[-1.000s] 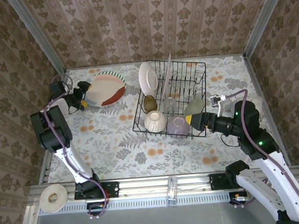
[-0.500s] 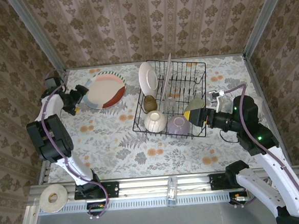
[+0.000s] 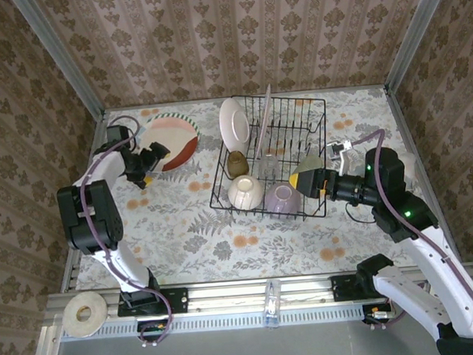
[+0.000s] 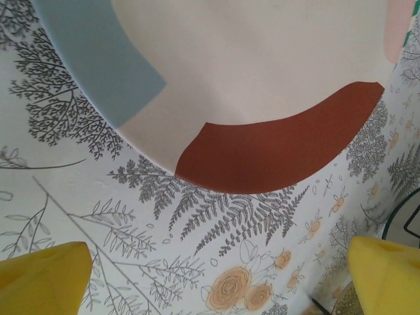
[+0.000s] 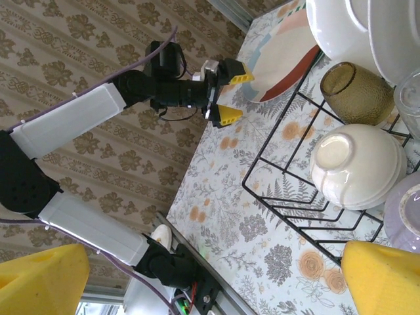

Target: Unload the mixed dishes from the dish rack

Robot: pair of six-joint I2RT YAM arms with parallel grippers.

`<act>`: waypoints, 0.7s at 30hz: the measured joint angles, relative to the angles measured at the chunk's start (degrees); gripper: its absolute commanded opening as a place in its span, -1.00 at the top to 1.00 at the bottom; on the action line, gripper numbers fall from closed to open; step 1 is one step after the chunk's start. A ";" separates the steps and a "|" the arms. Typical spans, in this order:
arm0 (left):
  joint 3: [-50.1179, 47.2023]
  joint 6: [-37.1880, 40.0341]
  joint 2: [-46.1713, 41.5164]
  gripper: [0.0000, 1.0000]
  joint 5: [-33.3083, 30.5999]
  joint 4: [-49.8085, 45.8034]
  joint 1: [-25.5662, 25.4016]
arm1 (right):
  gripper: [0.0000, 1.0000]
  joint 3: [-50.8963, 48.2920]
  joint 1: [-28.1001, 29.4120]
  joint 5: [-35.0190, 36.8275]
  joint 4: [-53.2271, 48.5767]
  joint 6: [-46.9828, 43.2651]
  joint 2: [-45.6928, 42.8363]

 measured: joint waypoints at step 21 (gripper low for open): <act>13.05 -4.76 14.56 -1.00 -0.24 3.96 0.07 | -1.00 -0.13 0.15 3.30 -1.75 -0.24 -1.99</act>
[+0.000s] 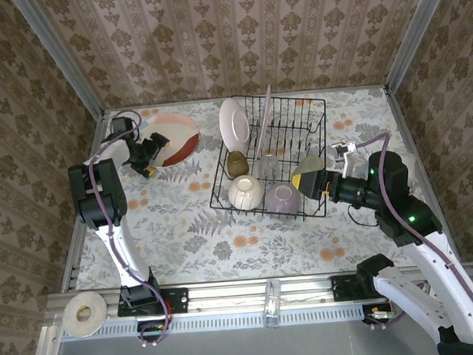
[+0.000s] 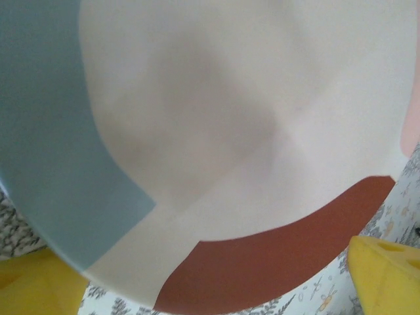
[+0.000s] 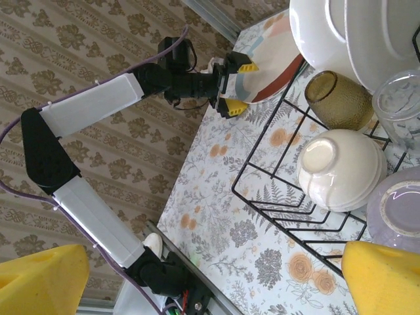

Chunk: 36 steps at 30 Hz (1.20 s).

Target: Unload the mixed dishes from the dish rack

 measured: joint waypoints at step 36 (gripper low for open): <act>-23.82 16.87 -42.32 -0.65 -17.33 -8.48 -34.67 | -1.00 0.44 0.26 20.70 -7.48 1.18 -0.42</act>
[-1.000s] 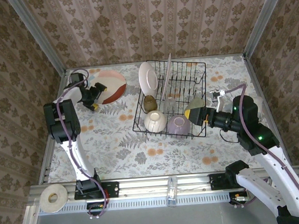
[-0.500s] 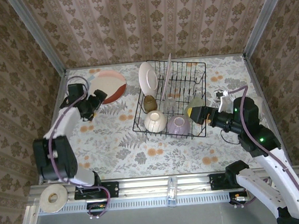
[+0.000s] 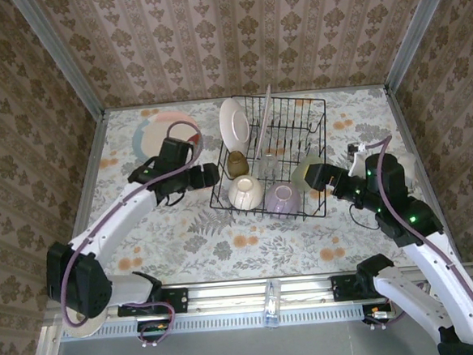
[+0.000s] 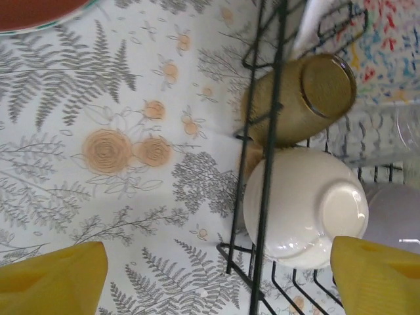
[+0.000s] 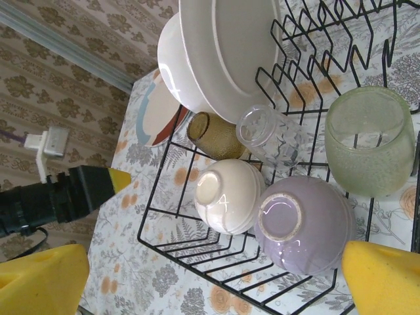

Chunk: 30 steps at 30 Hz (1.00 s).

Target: Unload the mixed dishes from the dish rack

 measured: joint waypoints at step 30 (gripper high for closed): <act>4.90 2.08 14.80 1.00 -2.19 0.63 -5.07 | -1.00 0.02 0.26 0.04 0.20 1.73 1.01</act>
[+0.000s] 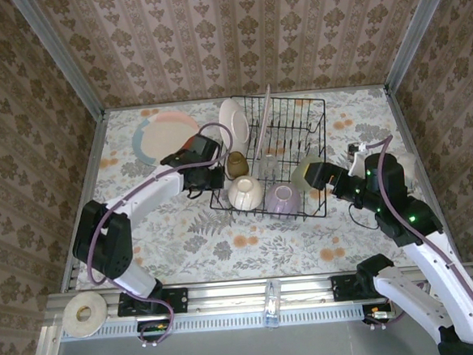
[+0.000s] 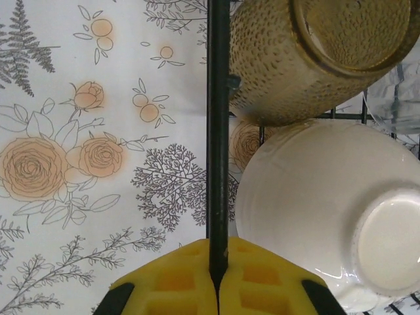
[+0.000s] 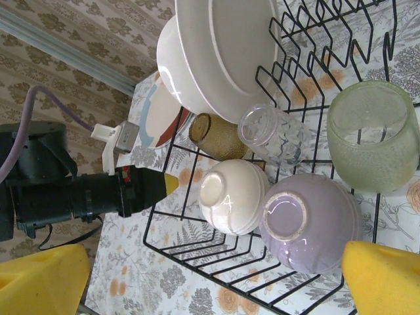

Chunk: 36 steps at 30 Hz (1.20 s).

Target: Unload the mixed dishes from the dish rack

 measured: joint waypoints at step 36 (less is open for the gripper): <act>-7.17 -16.35 -24.41 -1.00 -23.28 -9.31 -15.87 | -0.52 41.20 18.25 27.30 -10.23 -11.87 50.16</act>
